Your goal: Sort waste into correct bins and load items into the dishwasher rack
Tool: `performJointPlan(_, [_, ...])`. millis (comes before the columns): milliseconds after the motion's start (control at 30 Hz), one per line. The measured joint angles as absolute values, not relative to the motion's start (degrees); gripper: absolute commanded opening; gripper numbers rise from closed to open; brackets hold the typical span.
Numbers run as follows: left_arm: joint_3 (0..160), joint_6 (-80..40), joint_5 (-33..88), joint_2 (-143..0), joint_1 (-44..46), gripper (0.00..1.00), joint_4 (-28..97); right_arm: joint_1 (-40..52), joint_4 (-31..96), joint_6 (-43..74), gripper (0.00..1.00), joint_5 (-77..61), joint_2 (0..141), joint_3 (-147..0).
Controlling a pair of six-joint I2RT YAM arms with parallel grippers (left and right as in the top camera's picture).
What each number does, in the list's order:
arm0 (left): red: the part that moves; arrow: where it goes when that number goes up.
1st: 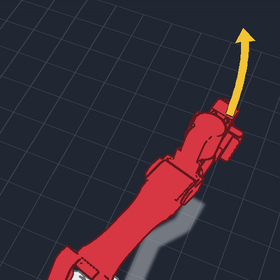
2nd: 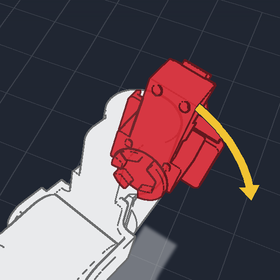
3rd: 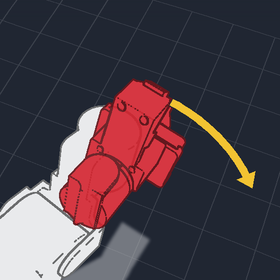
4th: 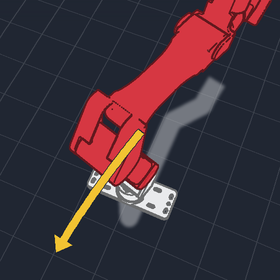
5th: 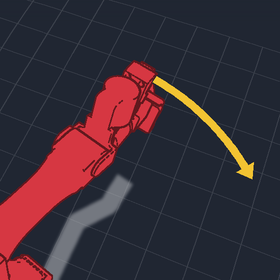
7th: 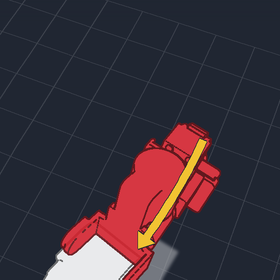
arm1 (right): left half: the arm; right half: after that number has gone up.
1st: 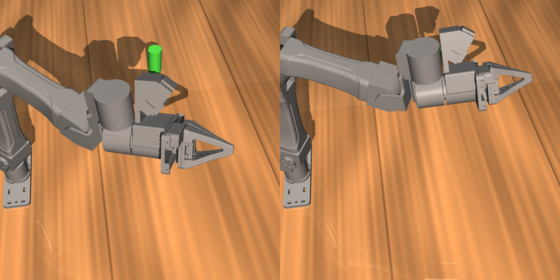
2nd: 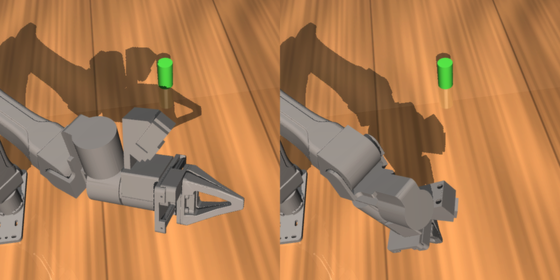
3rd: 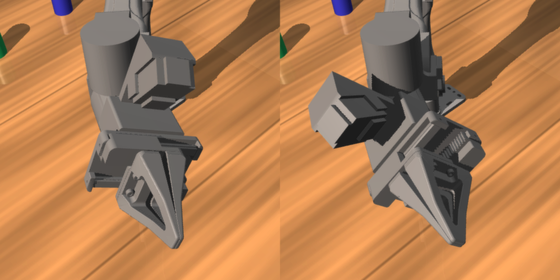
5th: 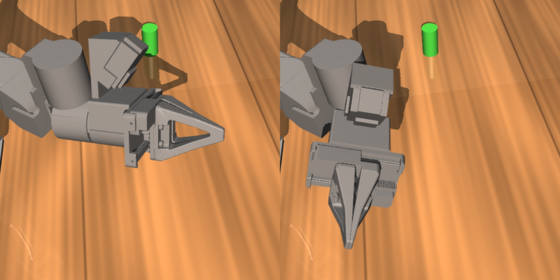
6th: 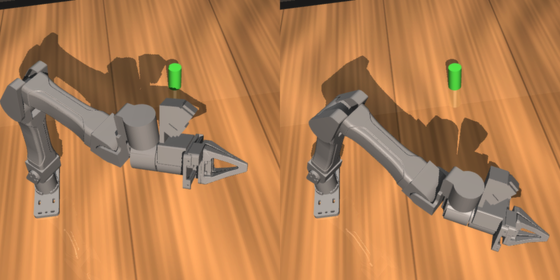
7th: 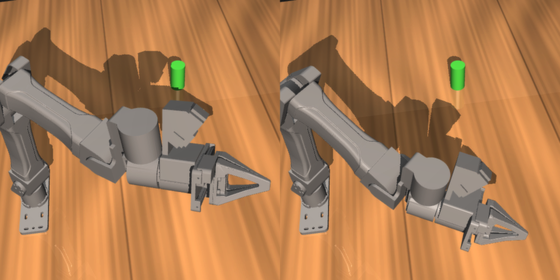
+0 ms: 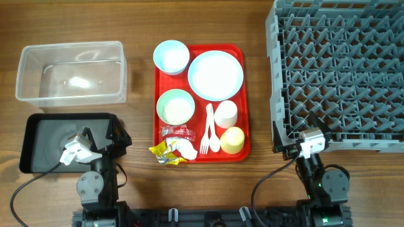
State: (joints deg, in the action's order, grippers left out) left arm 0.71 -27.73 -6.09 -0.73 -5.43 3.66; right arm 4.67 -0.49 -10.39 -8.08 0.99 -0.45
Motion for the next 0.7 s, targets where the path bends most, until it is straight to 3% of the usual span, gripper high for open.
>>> performJointPlan(700, [0.7, -27.7, -6.1, -1.3, -5.4, 1.00, 3.7, 4.7, -0.5, -10.4, 1.00, -8.1, 1.1, -0.4])
